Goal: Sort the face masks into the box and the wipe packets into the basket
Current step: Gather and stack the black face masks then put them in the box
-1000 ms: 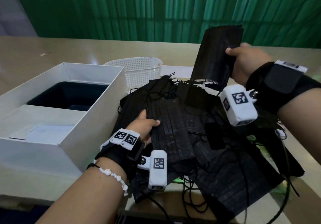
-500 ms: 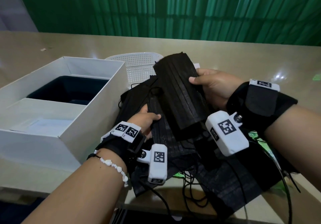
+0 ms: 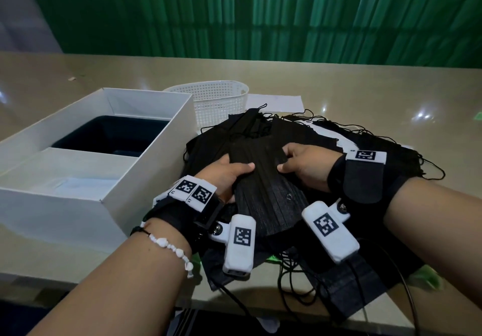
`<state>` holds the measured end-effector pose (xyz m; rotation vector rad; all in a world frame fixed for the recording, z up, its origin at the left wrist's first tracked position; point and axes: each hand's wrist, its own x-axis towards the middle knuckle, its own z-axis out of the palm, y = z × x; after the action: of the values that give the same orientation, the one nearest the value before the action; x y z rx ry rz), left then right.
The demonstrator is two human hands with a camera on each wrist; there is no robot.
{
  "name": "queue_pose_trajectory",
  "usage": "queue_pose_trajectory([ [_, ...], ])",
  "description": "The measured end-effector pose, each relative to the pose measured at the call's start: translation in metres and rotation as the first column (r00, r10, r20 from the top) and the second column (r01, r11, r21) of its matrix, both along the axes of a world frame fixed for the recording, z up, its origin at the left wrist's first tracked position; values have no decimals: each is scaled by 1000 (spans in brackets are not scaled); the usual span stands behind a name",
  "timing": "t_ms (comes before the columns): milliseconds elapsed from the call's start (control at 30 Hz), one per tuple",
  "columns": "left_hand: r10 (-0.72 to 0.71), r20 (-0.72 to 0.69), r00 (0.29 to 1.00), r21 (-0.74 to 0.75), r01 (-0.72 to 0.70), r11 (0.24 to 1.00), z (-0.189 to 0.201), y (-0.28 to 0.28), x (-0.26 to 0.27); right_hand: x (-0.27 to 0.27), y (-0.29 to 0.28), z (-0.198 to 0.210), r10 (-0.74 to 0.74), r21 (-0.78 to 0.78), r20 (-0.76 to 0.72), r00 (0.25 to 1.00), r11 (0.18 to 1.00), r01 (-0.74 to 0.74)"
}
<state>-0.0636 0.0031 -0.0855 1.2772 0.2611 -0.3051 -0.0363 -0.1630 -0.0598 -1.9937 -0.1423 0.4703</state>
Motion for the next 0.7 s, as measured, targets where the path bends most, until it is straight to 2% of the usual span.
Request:
queue_pose_trajectory([
  [167, 71, 123, 990, 33, -76, 997, 17, 2, 3, 0, -10, 0, -71, 133, -11, 997, 989, 72],
  [300, 155, 198, 968, -208, -113, 971, 41, 0, 1, 4, -26, 0, -120, 176, 56, 991, 978, 109],
  [400, 201, 232, 952, -383, -100, 918, 56, -7, 4, 5, -36, 4, 12, 277, -65, 998, 961, 6],
  [500, 212, 265, 941, -472, -65, 879, 63, -17, 6, 2, -47, 11, 115, 399, -130, 985, 915, -55],
  [600, 227, 272, 935, -485, -71, 872, 59, -22, 5, -2, -57, 17, 45, 436, -87, 995, 900, -2],
  [700, 165, 241, 956, -408, -54, 911, 47, -18, 3, 1, -75, 15, -110, 417, -67, 992, 900, 128],
])
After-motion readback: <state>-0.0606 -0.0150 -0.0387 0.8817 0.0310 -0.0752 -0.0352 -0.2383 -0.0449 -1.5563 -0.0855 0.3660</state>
